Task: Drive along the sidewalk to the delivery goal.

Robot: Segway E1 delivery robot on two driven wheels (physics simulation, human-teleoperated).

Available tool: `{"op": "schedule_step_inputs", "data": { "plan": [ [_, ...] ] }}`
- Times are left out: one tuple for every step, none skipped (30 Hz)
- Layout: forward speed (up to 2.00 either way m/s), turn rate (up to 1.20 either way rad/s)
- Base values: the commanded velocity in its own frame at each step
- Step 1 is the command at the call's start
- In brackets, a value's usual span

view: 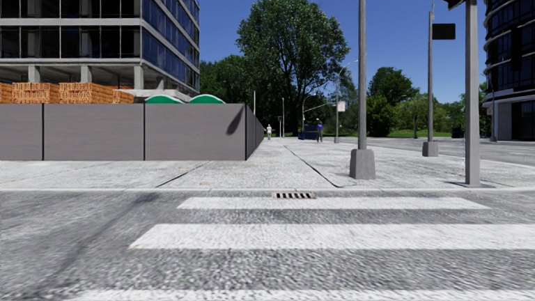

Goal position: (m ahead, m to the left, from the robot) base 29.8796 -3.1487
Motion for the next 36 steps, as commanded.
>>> {"op": "schedule_step_inputs", "data": {
  "plan": [
    [2.00,0.00],
    [2.00,0.00],
    [2.00,0.00],
    [2.00,0.00],
    [2.00,0.00],
    [2.00,0.00],
    [2.00,0.00],
    [2.00,0.00],
    [2.00,0.00],
    [2.00,0.00],
    [2.00,0.00],
    [2.00,0.00],
    [2.00,0.00],
    [2.00,0.00],
    [2.00,0.00],
    [2.00,0.00],
    [2.00,0.00],
    [2.00,0.00],
    [2.00,0.00],
    [2.00,0.00],
    [2.00,0.00],
    [2.00,0.00],
    [2.00,0.00],
    [2.00,0.00],
    [2.00,0.00],
    [2.00,0.00],
    [2.00,0.00],
    [2.00,0.00],
    [2.00,0.00],
    [2.00,0.00],
    [2.00,0.00],
    [2.00,0.00],
    [2.00,0.00],
    [2.00,0.00],
    [2.00,0.00],
    [2.00,0.00]
  ]
}}
